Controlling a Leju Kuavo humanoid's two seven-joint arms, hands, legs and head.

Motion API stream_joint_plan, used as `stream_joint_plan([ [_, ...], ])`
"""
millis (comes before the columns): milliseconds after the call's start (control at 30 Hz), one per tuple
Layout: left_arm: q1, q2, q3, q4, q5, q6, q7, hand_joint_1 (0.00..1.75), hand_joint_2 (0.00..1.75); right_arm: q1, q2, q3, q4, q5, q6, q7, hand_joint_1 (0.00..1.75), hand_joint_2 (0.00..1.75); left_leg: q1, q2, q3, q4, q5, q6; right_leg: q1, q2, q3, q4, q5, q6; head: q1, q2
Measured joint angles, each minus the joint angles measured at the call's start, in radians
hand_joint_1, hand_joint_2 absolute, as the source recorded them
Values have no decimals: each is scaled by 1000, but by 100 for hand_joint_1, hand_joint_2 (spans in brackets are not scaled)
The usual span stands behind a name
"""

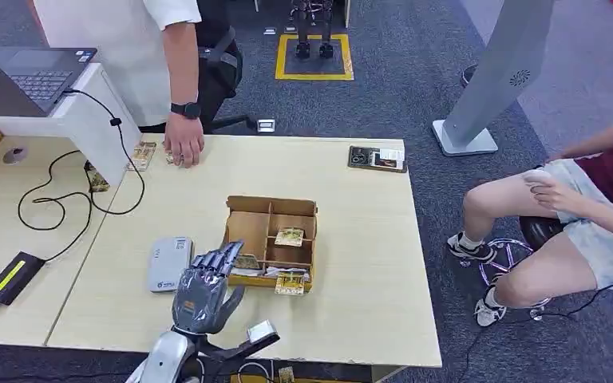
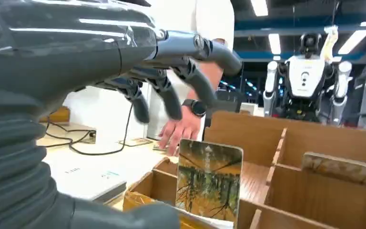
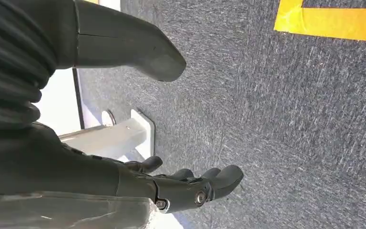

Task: Pass the card to the sensor for recognition and then transmit it.

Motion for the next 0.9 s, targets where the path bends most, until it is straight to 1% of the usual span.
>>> stream_joint_plan([
  [167, 7, -5, 2, -1, 2, 20, -15, 0, 175, 0, 0, -1, 0, 0, 0, 0, 0, 175, 0, 0, 0, 0, 0, 0, 0, 0, 0, 0, 0, 0, 0, 0],
  [300, 20, -19, 22, -21, 6, 42, -64, 0, 175, 0, 0, -2, 0, 0, -2, 0, 0, 175, 0, 0, 0, 0, 0, 0, 0, 0, 0, 0, 0, 0, 0, 0],
  [400, 22, -30, 40, -29, 10, 43, -80, 0, 175, 0, 0, -2, 0, 0, -2, 0, 0, 175, 0, 0, 0, 0, 0, 0, 0, 0, 0, 0, 0, 0, 0, 0],
  [533, 21, -36, 43, -29, 0, 42, -74, 0, 175, 0, 0, -2, 0, 0, -2, -1, 0, 175, 0, 0, 0, 0, 0, 0, 0, 0, 0, 0, 0, 0, 0, 0],
  [733, 4, -40, 43, -5, -18, 28, -41, 0, 175, -1, 0, -2, 2, 0, -2, -3, 0, 175, 0, 0, 0, 0, 0, 0, 0, 0, 0, 0, 0, 0, 0, 0],
  [900, -11, -45, 43, 15, -38, 20, -36, 0, 175, -1, 0, 0, 8, 0, -2, -3, 0, 175, 0, 0, 0, 0, 0, 0, 0, 0, 0, 0, 0, 0, 0, 0],
])
